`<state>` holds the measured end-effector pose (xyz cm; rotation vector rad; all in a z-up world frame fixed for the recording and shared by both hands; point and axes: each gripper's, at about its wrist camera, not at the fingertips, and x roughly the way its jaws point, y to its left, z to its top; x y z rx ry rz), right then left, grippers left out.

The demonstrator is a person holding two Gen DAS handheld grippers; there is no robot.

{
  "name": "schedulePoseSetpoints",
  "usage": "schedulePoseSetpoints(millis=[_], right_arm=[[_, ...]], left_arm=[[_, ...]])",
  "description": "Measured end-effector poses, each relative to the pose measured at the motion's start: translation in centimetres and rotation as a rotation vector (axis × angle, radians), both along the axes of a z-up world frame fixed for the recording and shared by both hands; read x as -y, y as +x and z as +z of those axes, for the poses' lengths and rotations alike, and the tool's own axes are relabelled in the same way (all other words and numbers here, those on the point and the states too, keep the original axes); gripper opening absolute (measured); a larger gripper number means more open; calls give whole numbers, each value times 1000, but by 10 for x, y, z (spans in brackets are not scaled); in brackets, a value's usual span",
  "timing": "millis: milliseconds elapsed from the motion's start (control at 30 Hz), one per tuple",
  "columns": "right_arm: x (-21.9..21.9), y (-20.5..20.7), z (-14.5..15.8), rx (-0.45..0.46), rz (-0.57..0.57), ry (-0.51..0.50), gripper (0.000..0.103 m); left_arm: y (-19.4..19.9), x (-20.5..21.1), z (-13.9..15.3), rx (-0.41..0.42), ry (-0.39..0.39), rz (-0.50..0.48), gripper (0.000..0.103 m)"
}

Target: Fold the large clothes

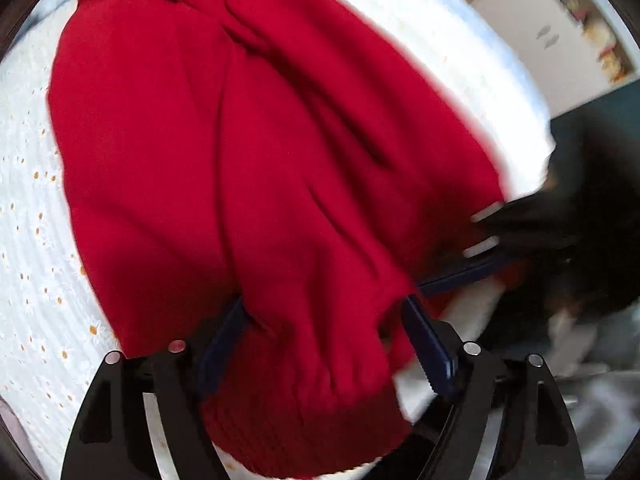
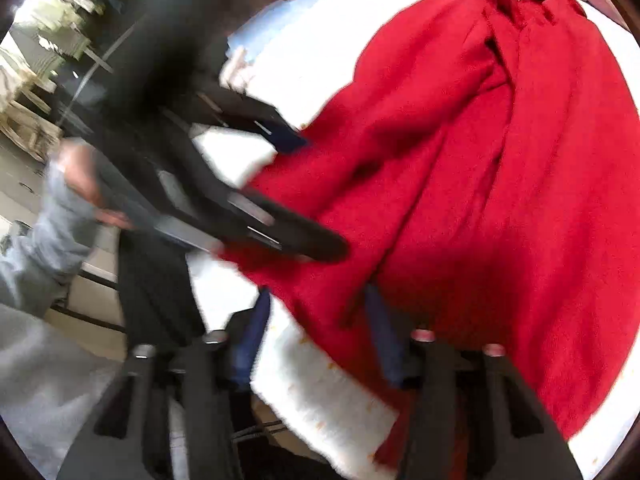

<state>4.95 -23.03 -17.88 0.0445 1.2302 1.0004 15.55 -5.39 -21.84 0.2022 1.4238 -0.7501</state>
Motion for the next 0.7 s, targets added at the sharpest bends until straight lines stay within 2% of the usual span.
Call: schedulePoseSetpoints(millis=[33,100,167,200,267,367,433,500,533,600,700], right_arm=[[8,-3,8,3,-10,11,62],[29,-6,26,10,-42,46,67],[62,-5,46,-6,-124,90,78],[74,-3,51,-25,-157,109,79],[96,10,58,-91,-231,155,80],[131,22,42,-247,-372,187,80],[147,28,20,-348,-429,188,80],[154,28,1,-414,-446,172,80],[154,29,-10,-444,-453,170,80],[156,36,-25,-480,-461,158,80],[159,47,-38,-540,-454,165,79]], left_arm=[[-4,3,5,11,-19,-15,94],[-6,2,16,9,-35,-12,94],[-7,-9,35,-24,-104,13,94],[-8,-18,47,-36,-146,36,94],[-7,-45,69,-75,-237,107,96],[-3,-84,75,-131,-286,239,100],[-11,-117,63,-170,-240,330,100],[-4,-132,36,-219,-204,404,100],[0,-139,27,-259,-213,427,100],[-3,-144,1,-303,-217,456,100],[-1,-143,-20,-369,-222,456,100]])
